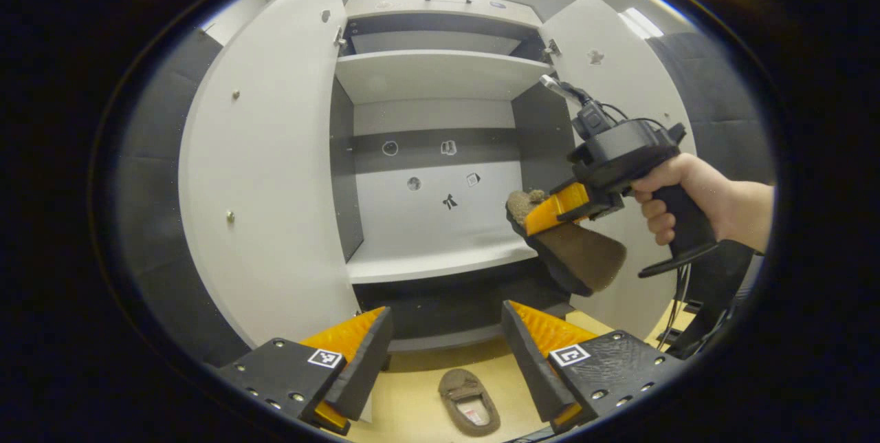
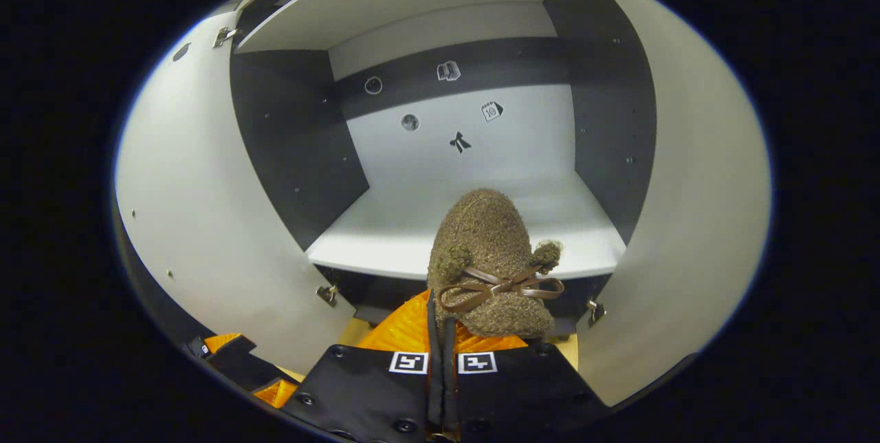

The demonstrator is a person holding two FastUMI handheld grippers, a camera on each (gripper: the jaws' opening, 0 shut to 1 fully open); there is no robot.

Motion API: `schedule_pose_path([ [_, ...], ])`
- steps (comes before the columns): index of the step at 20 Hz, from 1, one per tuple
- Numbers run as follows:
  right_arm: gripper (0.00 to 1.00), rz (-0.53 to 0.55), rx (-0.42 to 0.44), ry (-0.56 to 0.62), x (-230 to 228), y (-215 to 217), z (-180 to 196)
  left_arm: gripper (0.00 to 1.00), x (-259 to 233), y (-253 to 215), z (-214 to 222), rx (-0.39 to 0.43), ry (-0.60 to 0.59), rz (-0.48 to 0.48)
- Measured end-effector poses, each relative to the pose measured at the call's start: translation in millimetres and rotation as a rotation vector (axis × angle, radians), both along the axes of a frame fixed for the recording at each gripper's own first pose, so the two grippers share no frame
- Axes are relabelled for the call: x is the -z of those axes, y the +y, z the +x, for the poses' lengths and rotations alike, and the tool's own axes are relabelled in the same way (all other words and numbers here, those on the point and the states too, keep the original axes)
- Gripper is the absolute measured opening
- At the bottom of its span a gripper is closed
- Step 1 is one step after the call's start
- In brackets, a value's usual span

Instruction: Grab one shoe with the right hand and put it into the shoe cabinet, grab the other shoe with the left hand and put it into the shoe cabinet; then close the right door with the right hand and the left door with the left hand.

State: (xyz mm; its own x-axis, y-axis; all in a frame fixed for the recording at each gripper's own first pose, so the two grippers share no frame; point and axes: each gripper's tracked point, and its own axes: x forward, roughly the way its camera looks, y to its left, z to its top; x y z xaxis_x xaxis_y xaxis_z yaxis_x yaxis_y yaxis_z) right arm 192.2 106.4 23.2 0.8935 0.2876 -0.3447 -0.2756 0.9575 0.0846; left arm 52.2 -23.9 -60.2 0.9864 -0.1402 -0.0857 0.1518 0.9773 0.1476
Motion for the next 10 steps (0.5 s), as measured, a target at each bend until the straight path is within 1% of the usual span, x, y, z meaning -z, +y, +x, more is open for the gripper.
schedule_pose_path([
  [6,0.02,0.002,0.032,-0.067,-39.8,-3.7,69.0,0.93,-10.5,0.3,15.5,-0.020,0.011,-0.005],
  [10,0.02,-0.034,0.056,-0.125,-61.5,-7.1,115.6,0.93,-12.3,4.5,19.3,-0.048,0.010,-0.015],
])
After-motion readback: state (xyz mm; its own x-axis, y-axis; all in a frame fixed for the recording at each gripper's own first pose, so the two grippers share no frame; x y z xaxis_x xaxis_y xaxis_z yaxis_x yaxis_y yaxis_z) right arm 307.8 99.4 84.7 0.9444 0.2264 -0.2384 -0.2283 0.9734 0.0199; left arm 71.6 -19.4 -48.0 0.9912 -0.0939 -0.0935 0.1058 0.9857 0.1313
